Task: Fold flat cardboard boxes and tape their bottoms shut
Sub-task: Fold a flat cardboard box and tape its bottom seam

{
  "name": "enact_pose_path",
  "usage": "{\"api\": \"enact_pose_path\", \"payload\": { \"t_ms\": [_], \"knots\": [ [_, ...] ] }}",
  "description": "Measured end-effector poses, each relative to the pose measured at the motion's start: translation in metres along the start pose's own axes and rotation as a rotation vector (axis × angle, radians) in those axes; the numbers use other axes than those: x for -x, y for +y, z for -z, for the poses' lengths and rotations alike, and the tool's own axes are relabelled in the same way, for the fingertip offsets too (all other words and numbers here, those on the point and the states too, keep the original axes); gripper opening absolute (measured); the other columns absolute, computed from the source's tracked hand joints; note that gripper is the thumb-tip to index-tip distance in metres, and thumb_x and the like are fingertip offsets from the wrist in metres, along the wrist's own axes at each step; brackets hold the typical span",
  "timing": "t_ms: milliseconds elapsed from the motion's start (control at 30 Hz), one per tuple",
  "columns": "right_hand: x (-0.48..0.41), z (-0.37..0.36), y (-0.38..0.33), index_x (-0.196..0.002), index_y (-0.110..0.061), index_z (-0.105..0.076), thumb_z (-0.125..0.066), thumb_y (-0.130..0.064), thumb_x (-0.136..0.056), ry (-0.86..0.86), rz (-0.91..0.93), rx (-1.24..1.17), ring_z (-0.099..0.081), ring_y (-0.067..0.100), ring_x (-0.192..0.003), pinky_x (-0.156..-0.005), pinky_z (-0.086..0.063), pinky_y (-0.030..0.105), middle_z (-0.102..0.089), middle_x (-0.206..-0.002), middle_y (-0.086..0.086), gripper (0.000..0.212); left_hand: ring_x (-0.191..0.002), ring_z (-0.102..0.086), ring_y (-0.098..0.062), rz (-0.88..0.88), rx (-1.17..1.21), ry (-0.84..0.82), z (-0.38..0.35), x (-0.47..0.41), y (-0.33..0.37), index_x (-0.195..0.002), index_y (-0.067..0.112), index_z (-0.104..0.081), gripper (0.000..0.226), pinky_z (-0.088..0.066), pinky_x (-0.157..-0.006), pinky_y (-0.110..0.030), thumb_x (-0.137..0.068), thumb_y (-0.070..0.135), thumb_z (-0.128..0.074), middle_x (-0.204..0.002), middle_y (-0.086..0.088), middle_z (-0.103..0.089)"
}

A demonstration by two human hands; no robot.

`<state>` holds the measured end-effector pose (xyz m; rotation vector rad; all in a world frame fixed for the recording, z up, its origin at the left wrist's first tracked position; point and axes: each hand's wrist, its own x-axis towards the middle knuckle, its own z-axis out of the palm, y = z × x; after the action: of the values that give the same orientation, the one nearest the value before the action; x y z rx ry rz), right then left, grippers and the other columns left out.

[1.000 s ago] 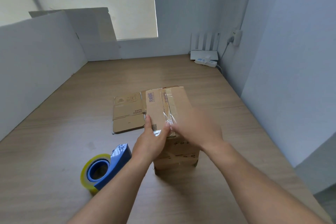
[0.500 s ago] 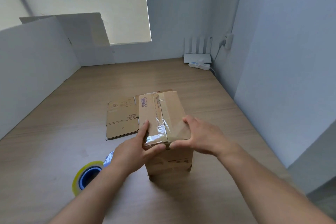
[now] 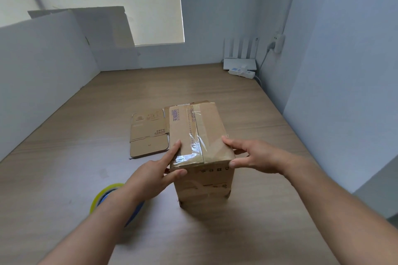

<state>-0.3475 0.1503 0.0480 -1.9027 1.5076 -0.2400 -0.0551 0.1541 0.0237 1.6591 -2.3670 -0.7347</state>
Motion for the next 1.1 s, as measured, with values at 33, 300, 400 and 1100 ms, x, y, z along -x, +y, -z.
{"api": "enact_pose_path", "payload": {
  "t_ms": [33, 300, 400, 1100],
  "knots": [
    [0.0, 0.004, 0.0, -0.146, -0.043, -0.027, -0.068, -0.032, -0.086, -0.045, -0.01, -0.064, -0.045, 0.007, -0.126, -0.106, -0.036, 0.028, -0.04, -0.147, -0.012, 0.073, -0.114, -0.057, -0.012, -0.008, 0.008, -0.005, 0.0, 0.0, 0.0, -0.123, 0.066, 0.022, 0.073, -0.044, -0.094, -0.026, -0.088, 0.063, -0.042, -0.137, 0.008, -0.054],
    [0.0, 0.018, 0.001, -0.141, -0.032, -0.042, -0.072, -0.014, -0.082, -0.131, 0.001, -0.225, -0.048, 0.002, -0.116, -0.093, -0.043, 0.016, -0.05, -0.136, -0.01, 0.069, -0.118, -0.054, -0.012, -0.008, 0.08, -0.043, 0.001, 0.004, -0.005, -0.129, 0.061, 0.02, 0.073, -0.043, -0.096, -0.023, -0.086, 0.062, -0.039, -0.143, 0.007, -0.047],
    [0.001, 0.009, 0.0, -0.14, -0.033, -0.044, -0.078, -0.027, -0.077, -0.007, 0.046, -0.091, -0.053, -0.001, -0.11, -0.088, -0.042, 0.014, -0.054, -0.132, -0.014, 0.072, -0.116, -0.057, -0.015, 0.017, 0.053, -0.01, -0.005, 0.004, -0.006, -0.125, 0.061, 0.026, 0.073, -0.043, -0.092, -0.025, -0.093, 0.057, -0.04, -0.139, 0.007, -0.052],
    [0.022, -0.027, 0.016, -0.138, -0.041, -0.04, -0.074, -0.029, -0.081, 0.185, 0.193, -0.124, -0.059, 0.002, -0.086, -0.081, -0.05, 0.017, -0.062, -0.095, -0.011, 0.067, -0.116, -0.048, 0.007, -0.047, 0.156, 0.109, -0.02, 0.034, -0.019, -0.138, 0.059, 0.015, 0.07, -0.03, -0.094, -0.009, -0.101, 0.031, -0.037, -0.141, 0.025, -0.035]
  ]
}}
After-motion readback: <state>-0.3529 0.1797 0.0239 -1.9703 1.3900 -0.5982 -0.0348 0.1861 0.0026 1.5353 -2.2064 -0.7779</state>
